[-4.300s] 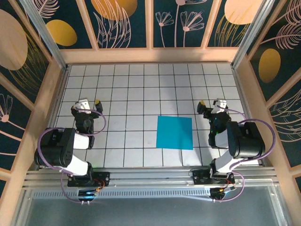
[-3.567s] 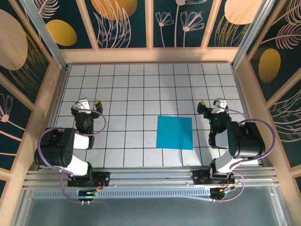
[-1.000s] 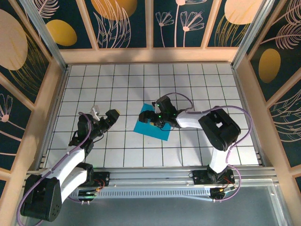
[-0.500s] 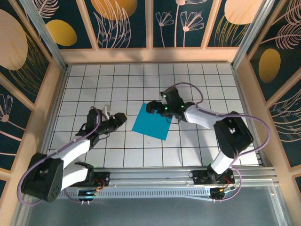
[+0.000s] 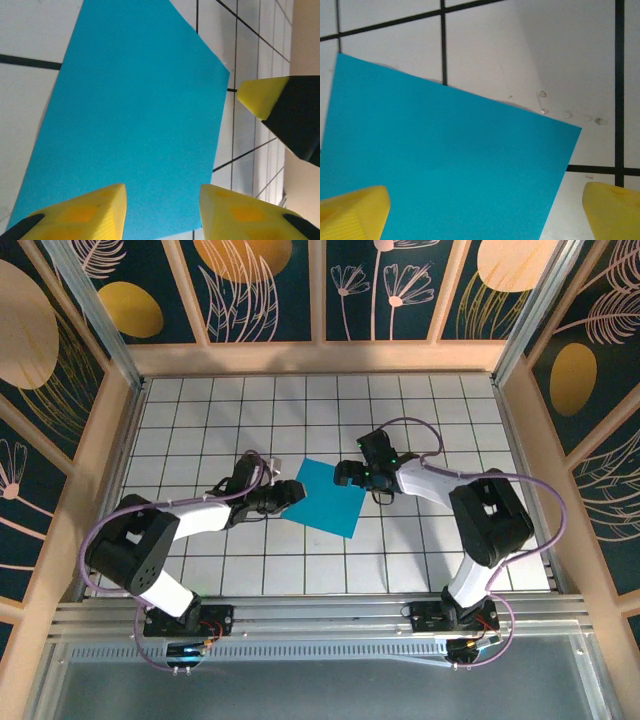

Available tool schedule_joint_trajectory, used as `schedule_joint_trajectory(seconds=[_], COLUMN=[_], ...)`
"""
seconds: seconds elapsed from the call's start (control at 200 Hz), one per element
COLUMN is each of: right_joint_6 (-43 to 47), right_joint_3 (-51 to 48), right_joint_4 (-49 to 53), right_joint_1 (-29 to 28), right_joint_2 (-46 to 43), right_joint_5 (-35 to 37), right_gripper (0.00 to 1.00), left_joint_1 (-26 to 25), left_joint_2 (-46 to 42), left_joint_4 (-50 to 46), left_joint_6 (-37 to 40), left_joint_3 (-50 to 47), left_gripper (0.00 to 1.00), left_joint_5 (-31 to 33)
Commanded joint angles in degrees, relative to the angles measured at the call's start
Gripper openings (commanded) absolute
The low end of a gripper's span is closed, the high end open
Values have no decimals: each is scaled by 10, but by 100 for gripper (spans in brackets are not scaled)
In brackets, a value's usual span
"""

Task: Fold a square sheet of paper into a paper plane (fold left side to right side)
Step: Pick up the square sheet of paper from the center of the table.

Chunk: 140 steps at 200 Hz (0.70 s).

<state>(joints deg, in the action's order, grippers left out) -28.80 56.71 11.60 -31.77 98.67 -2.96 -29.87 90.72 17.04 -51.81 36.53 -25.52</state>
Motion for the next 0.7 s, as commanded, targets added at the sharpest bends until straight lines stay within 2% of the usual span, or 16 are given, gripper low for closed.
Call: schedule_joint_trajectory(seconds=[0.0, 0.45, 0.696], right_joint_6=[17, 31, 33], right_joint_3=[35, 91, 92], right_joint_4=[18, 57, 59], right_joint_1=[-13, -29, -39], right_joint_2=[24, 81, 103], right_joint_5=[28, 83, 63], right_gripper=[99, 99, 99], left_joint_1=[-9, -14, -16], left_joint_2=[21, 54, 56], left_joint_4=[-32, -53, -55], left_joint_6=[24, 26, 23], left_joint_3=[18, 0, -1], left_gripper=[43, 39, 39], left_joint_5=[17, 50, 53])
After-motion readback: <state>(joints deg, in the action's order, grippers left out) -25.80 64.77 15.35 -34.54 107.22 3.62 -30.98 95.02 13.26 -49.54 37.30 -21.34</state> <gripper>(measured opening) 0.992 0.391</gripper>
